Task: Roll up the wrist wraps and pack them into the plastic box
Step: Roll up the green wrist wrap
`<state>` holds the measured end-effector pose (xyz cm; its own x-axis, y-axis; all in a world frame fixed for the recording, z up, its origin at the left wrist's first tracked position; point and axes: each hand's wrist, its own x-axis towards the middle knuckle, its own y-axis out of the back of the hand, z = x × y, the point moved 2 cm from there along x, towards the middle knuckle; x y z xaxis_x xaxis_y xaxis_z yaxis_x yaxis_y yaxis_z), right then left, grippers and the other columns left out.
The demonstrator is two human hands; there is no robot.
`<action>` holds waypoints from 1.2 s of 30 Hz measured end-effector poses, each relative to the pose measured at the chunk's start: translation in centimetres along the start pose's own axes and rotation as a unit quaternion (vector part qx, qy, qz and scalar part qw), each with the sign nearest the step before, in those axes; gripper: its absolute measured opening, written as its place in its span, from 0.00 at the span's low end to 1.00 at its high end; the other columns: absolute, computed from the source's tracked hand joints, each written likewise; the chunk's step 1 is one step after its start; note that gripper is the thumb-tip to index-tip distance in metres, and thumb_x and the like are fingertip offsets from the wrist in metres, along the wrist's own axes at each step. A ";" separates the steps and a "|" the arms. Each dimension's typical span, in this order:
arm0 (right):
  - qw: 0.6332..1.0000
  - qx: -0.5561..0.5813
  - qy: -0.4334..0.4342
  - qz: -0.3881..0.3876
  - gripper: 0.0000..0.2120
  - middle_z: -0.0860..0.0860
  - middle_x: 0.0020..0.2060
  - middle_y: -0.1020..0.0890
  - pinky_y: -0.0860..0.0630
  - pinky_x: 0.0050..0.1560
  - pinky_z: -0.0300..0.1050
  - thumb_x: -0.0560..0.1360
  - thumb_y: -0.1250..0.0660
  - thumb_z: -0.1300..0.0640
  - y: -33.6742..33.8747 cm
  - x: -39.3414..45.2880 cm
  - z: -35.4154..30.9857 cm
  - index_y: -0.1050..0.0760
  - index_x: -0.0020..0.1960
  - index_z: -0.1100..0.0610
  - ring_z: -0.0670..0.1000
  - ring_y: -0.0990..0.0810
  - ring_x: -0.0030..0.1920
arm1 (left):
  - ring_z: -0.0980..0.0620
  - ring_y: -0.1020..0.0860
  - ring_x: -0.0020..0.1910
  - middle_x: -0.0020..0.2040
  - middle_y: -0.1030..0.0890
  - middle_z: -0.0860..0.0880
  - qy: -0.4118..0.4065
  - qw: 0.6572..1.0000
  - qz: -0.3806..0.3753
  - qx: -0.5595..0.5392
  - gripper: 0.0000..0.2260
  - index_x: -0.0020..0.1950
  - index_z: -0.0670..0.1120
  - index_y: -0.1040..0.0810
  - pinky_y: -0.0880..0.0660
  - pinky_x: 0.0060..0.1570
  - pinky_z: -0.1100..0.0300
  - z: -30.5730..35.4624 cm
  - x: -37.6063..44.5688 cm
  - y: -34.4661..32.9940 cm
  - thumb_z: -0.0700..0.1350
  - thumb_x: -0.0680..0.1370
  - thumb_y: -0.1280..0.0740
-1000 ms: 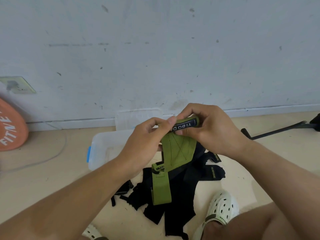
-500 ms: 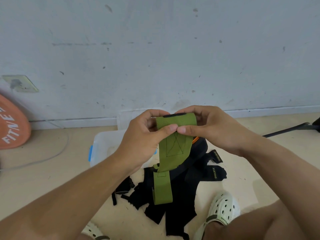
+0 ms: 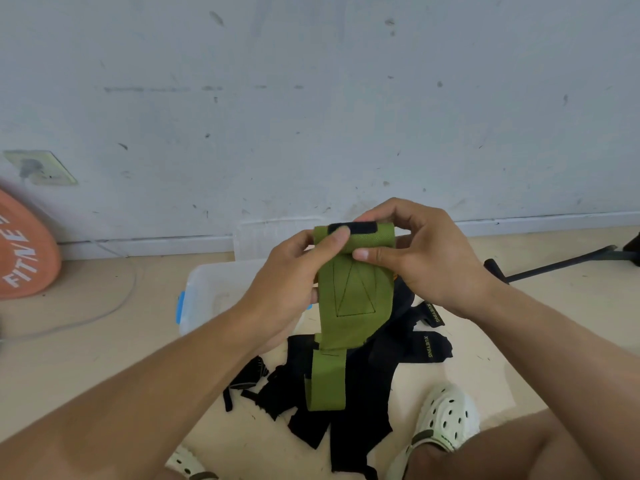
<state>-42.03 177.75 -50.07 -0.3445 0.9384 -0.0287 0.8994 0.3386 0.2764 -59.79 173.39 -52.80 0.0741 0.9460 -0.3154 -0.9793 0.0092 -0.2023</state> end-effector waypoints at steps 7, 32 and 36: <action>0.998 -0.044 0.001 -0.039 0.16 0.52 0.46 0.13 0.17 0.53 0.60 0.71 0.20 0.62 -0.1 -0.3 0.3 0.17 0.52 0.46 0.60 0.15 0.50 | 0.48 0.13 0.50 0.53 0.13 0.45 0.040 0.998 0.025 -0.048 0.15 0.61 0.37 0.20 0.18 0.50 0.51 -0.1 0.0 0.1 0.48 0.81 0.32; 0.995 0.069 -0.068 -0.022 0.14 0.60 0.49 0.13 0.15 0.51 0.59 0.67 0.20 0.60 0.3 -0.4 1.1 0.16 0.52 0.59 0.68 0.14 0.48 | 0.45 0.14 0.54 0.53 0.13 0.42 -0.038 0.999 0.004 -0.026 0.19 0.58 0.40 0.16 0.17 0.53 0.55 -0.2 0.5 0.9 0.44 0.68 0.24; 0.999 0.041 -0.020 -0.009 0.11 0.60 0.48 0.14 0.17 0.53 0.66 0.70 0.20 0.63 0.1 -0.3 0.9 0.15 0.51 0.54 0.71 0.17 0.48 | 0.46 0.14 0.54 0.54 0.13 0.43 -0.028 0.999 0.010 -0.032 0.20 0.59 0.42 0.16 0.18 0.52 0.50 0.1 0.2 0.5 0.49 0.69 0.25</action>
<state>-41.63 177.60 -50.90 -0.3508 0.9337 -0.0714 0.9131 0.3580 0.1950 -60.31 173.57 -52.91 0.0433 0.9622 -0.2687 -0.9662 -0.0281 -0.2563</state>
